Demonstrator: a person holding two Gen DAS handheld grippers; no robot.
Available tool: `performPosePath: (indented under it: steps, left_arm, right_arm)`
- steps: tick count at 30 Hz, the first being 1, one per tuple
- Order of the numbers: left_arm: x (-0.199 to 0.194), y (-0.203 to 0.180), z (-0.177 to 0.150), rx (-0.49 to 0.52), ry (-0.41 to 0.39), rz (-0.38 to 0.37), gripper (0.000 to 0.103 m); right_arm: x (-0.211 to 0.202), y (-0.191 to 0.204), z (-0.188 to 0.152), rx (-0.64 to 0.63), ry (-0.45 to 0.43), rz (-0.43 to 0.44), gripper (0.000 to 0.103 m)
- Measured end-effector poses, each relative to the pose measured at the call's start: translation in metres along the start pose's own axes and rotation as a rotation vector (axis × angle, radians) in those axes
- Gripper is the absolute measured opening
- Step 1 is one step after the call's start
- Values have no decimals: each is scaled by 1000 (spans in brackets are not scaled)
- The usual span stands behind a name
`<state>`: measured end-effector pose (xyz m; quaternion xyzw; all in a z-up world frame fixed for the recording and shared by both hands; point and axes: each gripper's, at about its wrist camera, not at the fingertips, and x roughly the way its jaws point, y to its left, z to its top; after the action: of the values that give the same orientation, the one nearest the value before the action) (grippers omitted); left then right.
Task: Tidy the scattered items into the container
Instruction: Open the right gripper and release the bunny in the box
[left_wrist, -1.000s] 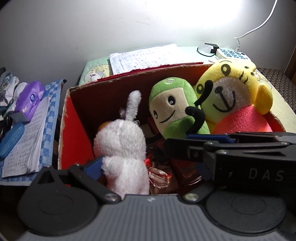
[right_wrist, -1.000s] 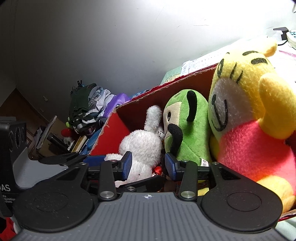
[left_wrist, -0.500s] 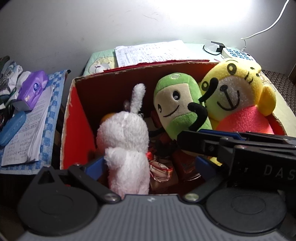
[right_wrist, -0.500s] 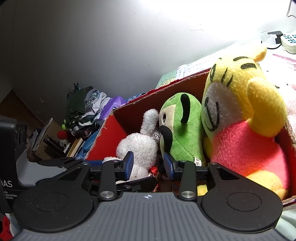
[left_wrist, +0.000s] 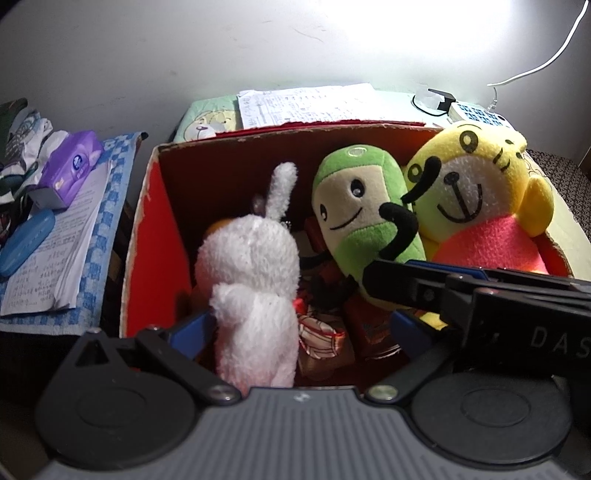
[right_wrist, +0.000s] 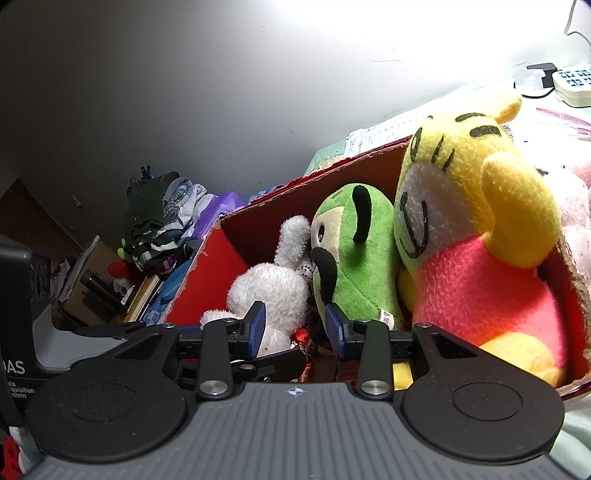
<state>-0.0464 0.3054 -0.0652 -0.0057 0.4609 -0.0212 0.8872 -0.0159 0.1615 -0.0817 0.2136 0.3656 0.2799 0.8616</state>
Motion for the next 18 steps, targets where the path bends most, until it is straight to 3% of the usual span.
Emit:
performPosePath:
  steps: [18]
  left_arm:
    - [-2, 1, -5, -41, -11, 27, 102]
  right_arm:
    - [-4, 2, -3, -3, 4, -38, 39]
